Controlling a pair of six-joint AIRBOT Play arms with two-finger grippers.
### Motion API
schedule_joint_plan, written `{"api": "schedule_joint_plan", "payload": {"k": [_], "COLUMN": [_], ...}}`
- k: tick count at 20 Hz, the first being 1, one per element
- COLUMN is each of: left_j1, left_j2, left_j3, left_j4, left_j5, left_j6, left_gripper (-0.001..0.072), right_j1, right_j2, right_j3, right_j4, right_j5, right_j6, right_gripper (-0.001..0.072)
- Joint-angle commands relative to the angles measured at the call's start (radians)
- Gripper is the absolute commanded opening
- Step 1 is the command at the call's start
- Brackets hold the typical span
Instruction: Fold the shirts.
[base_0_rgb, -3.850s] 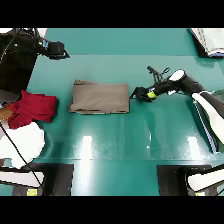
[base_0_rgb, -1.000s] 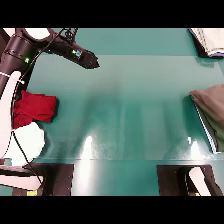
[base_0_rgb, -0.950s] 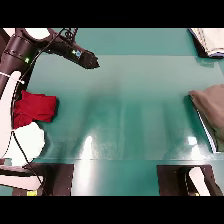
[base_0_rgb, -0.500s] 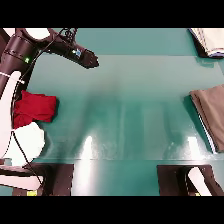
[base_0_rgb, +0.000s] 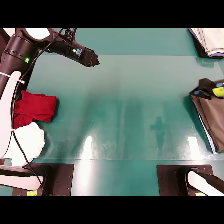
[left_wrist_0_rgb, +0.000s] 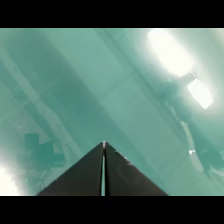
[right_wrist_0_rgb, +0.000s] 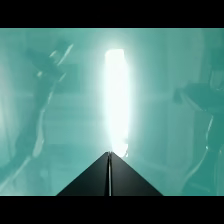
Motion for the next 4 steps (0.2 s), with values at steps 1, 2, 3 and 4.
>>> {"api": "schedule_joint_plan", "payload": {"k": [1,2,3,4], "left_j1": [0.0,0.0,0.0,0.0], "left_j2": [0.0,0.0,0.0,0.0], "left_j3": [0.0,0.0,0.0,0.0], "left_j4": [0.0,0.0,0.0,0.0], "left_j5": [0.002,0.002,0.002,0.002], "left_j6": [0.0,0.0,0.0,0.0], "left_gripper": [0.0031,0.0031,0.0031,0.0031], "right_j1": [0.089,0.093,0.093,0.093], "right_j2": [-0.039,-0.039,-0.039,-0.039], "right_j3": [0.06,0.069,0.078,0.087], "right_j4": [0.011,0.011,0.011,0.011], "right_j5": [-0.006,-0.003,-0.002,0.001], "right_j6": [-0.008,-0.008,-0.008,-0.008], "right_gripper": [0.0013,0.0013,0.0013,0.0013]}}
